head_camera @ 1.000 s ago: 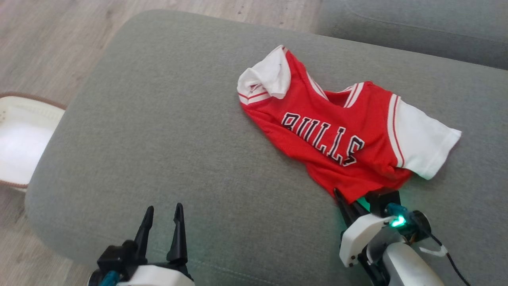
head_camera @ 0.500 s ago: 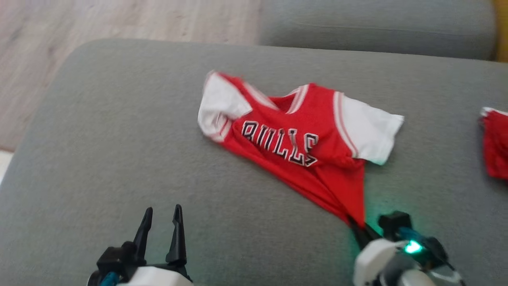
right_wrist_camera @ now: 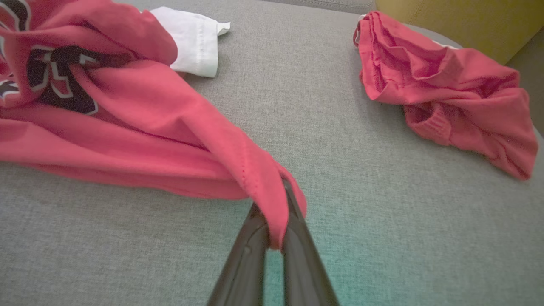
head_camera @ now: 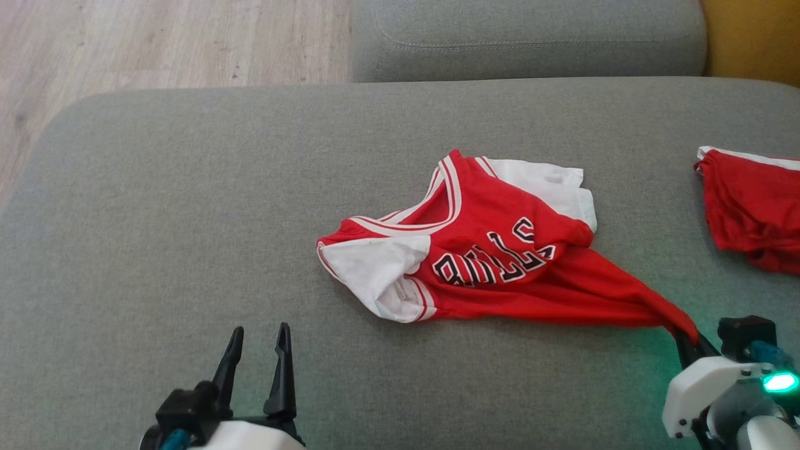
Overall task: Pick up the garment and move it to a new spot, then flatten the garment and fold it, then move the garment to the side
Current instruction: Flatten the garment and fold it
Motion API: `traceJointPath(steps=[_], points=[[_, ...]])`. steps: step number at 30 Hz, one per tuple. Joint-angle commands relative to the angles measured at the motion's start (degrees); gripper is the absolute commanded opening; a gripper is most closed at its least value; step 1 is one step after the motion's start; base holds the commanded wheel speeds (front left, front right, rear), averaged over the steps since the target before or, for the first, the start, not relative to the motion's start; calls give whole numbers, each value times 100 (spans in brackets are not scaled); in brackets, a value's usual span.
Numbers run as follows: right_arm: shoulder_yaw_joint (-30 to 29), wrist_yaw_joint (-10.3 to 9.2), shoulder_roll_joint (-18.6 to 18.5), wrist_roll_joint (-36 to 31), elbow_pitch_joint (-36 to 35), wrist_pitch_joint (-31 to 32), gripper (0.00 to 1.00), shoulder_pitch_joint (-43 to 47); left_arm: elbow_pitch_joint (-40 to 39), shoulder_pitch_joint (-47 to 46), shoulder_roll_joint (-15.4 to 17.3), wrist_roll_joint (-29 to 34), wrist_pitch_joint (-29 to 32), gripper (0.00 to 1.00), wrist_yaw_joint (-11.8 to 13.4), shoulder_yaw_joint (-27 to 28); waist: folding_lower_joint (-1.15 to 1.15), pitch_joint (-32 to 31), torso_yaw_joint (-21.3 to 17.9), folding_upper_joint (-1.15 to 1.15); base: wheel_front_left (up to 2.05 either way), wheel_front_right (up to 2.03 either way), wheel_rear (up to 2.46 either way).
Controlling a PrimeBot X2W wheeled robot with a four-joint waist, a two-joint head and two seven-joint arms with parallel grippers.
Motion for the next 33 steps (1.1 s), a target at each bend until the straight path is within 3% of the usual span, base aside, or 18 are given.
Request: traceJointPath(steps=[1, 2, 3, 4, 12, 21, 26, 33], points=[[59, 39, -49, -59, -164, -52, 15, -124, -189, -176, 72, 56, -15, 100, -16, 162, 0, -1, -6, 0, 0, 0, 0], [42, 39, -19, -82, -136, -80, 41, -146, -189, -176, 74, 56, -10, 100, -14, 156, 0, -7, -12, 0, 0, 0, 0], [24, 39, 22, -91, -109, -125, 86, -170, -188, -177, 76, 56, -4, 100, -11, 151, 0, -17, -18, 0, 0, 0, 0], [13, 39, 62, -108, -87, -186, 100, -194, -188, -177, 77, 54, 3, 100, -6, 146, 0, -32, -25, 0, 0, 0, 0], [-162, 39, 192, -167, -247, -567, 100, -200, -224, -175, 117, 58, 54, 100, 18, 110, 0, -255, -166, 0, 0, 0, 0], [-278, 39, 355, -201, -1641, -487, 100, -83, -51, -1198, 36, 519, 612, 100, -242, -446, 0, -108, -507, 0, 0, 0, 0], [-72, 39, 493, -201, -2225, -323, 100, -159, 569, -2234, -387, 695, 1088, 100, -486, -787, 0, 183, -739, 0, 0, 0, 0], [266, 39, 582, -157, -2352, -302, 100, -371, 1747, -3173, -462, 902, 1926, 100, -775, -1139, 0, 516, -1069, 0, 0, 0, 0]])
